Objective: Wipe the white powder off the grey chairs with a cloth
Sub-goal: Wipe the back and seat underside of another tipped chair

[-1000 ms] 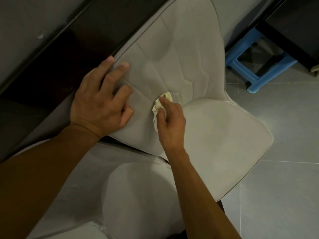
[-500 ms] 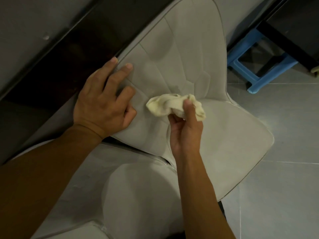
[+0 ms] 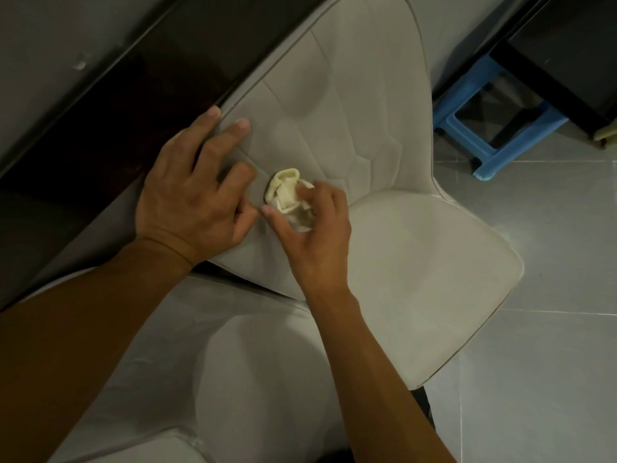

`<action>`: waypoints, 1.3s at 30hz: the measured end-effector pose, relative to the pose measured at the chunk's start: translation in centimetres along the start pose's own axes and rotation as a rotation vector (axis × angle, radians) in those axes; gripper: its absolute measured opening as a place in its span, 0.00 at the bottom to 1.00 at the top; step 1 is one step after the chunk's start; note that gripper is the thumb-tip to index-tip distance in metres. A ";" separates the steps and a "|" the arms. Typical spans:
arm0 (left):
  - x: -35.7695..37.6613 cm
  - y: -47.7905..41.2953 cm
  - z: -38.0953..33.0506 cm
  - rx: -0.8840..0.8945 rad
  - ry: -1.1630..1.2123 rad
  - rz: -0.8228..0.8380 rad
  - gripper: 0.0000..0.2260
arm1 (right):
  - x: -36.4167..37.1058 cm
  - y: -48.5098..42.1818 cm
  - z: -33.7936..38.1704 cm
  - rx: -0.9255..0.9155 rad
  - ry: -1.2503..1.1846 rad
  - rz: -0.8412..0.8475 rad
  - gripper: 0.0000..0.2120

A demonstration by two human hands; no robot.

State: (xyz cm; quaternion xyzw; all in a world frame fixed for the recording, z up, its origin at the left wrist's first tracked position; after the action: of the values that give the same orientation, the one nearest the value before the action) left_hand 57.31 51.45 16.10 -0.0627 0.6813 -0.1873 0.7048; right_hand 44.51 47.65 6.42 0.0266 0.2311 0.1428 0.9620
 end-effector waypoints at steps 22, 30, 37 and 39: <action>-0.1 -0.1 0.0 -0.012 -0.026 0.007 0.08 | 1.6 -5.0 -0.1 0.140 0.096 -0.038 0.04; -0.1 0.0 0.0 -0.015 0.001 -0.006 0.07 | -0.4 -3.3 0.4 0.148 -0.019 -0.065 0.04; 0.0 -0.2 -0.1 -0.005 -0.010 -0.001 0.07 | 2.1 -5.3 -1.2 0.253 0.159 0.045 0.06; -0.1 -0.2 0.0 -0.006 -0.003 0.004 0.07 | 1.8 -5.7 -3.4 0.338 0.212 0.107 0.08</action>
State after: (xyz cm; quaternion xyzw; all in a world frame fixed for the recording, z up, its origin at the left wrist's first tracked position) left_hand 57.23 51.28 16.27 -0.0637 0.6809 -0.1836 0.7061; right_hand 45.99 42.66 1.90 0.1845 0.3498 0.1548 0.9053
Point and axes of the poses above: each hand's wrist, its own y-axis away from the middle knuckle, its own x-axis out of the palm, z = x × y, the point moved 8 cm from there along -y, towards the middle knuckle, and after that the axes turned 10 degrees about y, right-handed, at the moved point
